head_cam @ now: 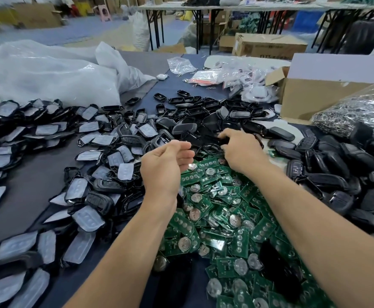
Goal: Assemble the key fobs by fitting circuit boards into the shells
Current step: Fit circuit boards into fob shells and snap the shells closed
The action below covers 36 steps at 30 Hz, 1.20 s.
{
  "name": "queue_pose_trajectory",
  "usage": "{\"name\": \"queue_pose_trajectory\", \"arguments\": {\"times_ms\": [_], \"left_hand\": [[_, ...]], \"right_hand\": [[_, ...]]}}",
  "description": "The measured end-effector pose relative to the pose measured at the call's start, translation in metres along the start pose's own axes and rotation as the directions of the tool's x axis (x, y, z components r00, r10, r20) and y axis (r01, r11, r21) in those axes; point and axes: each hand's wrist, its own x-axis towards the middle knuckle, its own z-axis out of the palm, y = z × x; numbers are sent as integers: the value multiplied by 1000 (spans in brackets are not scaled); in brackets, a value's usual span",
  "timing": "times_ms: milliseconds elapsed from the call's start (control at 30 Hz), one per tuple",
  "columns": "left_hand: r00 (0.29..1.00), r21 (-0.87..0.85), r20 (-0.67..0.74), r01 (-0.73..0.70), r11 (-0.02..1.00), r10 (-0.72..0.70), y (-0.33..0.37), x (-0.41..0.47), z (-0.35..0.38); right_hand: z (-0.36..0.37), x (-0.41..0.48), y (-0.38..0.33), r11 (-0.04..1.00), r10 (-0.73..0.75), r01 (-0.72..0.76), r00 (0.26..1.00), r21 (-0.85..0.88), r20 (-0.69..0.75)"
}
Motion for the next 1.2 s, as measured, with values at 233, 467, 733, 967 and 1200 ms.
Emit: {"name": "queue_pose_trajectory", "arguments": {"times_ms": [233, 467, 733, 967, 1200], "left_hand": [[998, 84, 35, -55, 995, 52, -1, -5, 3], [846, -60, 534, 30, 998, 7, -1, -11, 6], [706, -177, 708, 219, 959, -31, -1, -10, -1], [710, -90, 692, 267, 960, -133, 2, 0, -17], [817, 23, 547, 202, 979, -182, 5, 0, -15]], "right_hand": [[-14, -27, -1, 990, 109, -84, 967, 116, -231], [-32, -102, -21, 489, 199, -214, 971, 846, 131], [-36, -128, -3, 610, 189, -118, 982, 784, 0], [-25, -130, 1, 991, 126, -126, 992, 54, -6], [-19, -125, 8, 938, 165, -92, 967, 335, -196]]}}
